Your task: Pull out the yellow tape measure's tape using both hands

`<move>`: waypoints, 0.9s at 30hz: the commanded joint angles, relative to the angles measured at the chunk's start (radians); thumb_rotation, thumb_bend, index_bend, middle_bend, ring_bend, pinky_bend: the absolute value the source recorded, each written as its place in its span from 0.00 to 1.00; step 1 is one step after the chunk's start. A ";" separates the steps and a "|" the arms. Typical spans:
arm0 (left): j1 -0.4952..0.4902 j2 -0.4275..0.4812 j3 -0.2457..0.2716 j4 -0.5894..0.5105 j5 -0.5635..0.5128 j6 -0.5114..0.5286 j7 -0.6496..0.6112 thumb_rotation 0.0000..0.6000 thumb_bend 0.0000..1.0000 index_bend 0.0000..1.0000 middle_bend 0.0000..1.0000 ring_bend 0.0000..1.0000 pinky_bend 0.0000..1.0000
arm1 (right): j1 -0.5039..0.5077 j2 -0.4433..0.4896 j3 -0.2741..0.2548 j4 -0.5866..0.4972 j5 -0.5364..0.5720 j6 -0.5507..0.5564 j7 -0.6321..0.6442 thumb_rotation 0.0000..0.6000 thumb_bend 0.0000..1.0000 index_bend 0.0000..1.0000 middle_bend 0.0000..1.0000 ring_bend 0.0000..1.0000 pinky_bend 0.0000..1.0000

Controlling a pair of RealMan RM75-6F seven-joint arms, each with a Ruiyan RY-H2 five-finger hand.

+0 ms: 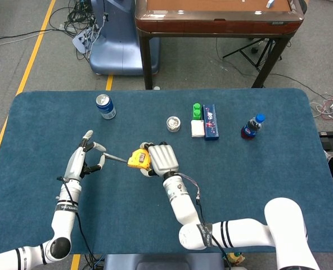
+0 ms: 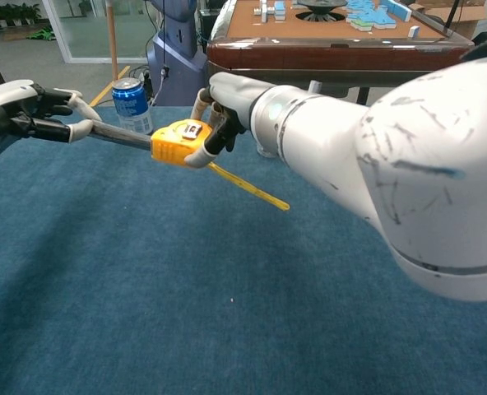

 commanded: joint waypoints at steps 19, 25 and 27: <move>0.014 0.000 0.010 0.004 0.033 -0.002 -0.047 1.00 0.50 0.58 0.01 0.00 0.00 | -0.009 0.031 -0.009 -0.006 0.014 -0.014 0.015 1.00 0.66 0.59 0.57 0.46 0.22; 0.030 -0.001 0.023 0.019 0.071 0.005 -0.082 1.00 0.50 0.57 0.02 0.00 0.00 | -0.033 0.076 -0.042 -0.039 0.008 -0.037 0.022 1.00 0.66 0.60 0.57 0.46 0.22; 0.037 0.000 0.028 0.022 0.086 0.006 -0.099 1.00 0.50 0.57 0.02 0.00 0.00 | -0.044 0.093 -0.054 -0.053 0.006 -0.047 0.031 1.00 0.66 0.60 0.57 0.46 0.22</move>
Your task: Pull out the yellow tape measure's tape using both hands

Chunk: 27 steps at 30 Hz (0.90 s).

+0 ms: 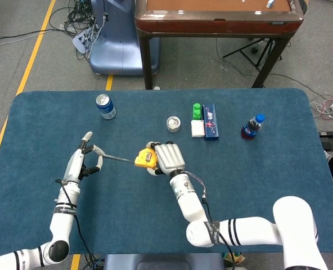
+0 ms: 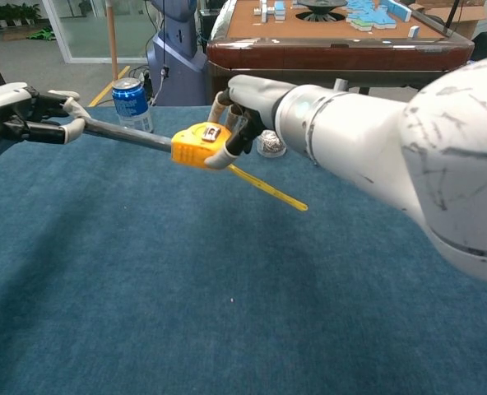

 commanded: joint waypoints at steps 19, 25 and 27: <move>0.060 0.036 0.038 0.020 0.124 0.033 -0.093 1.00 0.50 0.57 0.02 0.00 0.00 | -0.195 0.248 -0.188 -0.183 -0.165 -0.062 0.174 1.00 0.66 0.61 0.58 0.47 0.22; 0.074 0.054 0.041 0.022 0.145 0.041 -0.111 1.00 0.50 0.57 0.02 0.00 0.00 | -0.257 0.333 -0.238 -0.220 -0.235 -0.073 0.239 1.00 0.66 0.61 0.58 0.47 0.22; 0.080 0.062 0.044 0.019 0.152 0.045 -0.112 1.00 0.50 0.56 0.02 0.00 0.00 | -0.280 0.360 -0.253 -0.230 -0.263 -0.080 0.270 1.00 0.66 0.61 0.58 0.47 0.22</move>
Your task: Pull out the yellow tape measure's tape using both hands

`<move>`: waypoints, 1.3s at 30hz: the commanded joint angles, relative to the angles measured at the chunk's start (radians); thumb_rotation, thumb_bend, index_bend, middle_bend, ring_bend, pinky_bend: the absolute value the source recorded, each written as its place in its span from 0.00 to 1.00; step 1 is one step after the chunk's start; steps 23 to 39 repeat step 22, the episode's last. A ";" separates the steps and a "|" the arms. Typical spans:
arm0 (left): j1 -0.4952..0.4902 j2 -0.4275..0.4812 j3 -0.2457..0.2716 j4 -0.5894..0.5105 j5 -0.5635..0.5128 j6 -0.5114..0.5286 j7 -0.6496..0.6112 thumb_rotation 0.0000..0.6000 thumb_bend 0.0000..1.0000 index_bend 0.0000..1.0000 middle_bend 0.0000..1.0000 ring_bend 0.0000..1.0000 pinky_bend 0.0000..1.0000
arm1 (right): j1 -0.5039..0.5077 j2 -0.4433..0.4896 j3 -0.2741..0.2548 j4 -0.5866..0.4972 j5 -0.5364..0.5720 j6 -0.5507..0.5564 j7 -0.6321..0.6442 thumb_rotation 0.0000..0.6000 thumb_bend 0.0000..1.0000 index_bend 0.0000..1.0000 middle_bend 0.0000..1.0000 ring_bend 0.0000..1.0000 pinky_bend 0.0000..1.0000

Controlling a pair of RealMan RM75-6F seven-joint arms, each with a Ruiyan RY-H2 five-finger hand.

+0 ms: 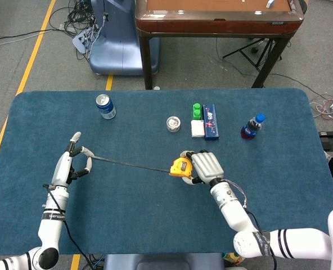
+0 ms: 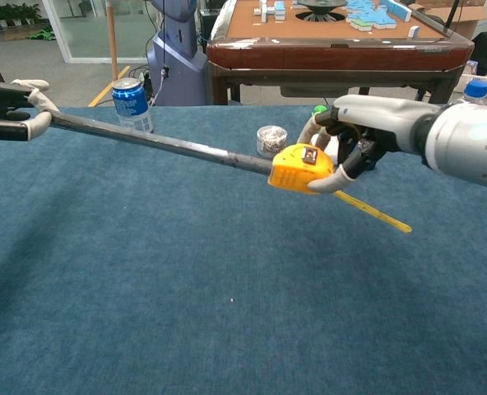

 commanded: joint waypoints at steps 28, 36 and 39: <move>0.038 0.050 0.005 -0.031 0.006 0.018 -0.003 1.00 0.50 0.56 0.02 0.00 0.00 | -0.154 0.167 -0.089 -0.047 -0.206 -0.051 0.193 1.00 0.66 0.61 0.59 0.47 0.22; 0.038 0.050 0.005 -0.031 0.006 0.018 -0.003 1.00 0.50 0.56 0.02 0.00 0.00 | -0.154 0.167 -0.089 -0.047 -0.206 -0.051 0.193 1.00 0.66 0.61 0.59 0.47 0.22; 0.038 0.050 0.005 -0.031 0.006 0.018 -0.003 1.00 0.50 0.56 0.02 0.00 0.00 | -0.154 0.167 -0.089 -0.047 -0.206 -0.051 0.193 1.00 0.66 0.61 0.59 0.47 0.22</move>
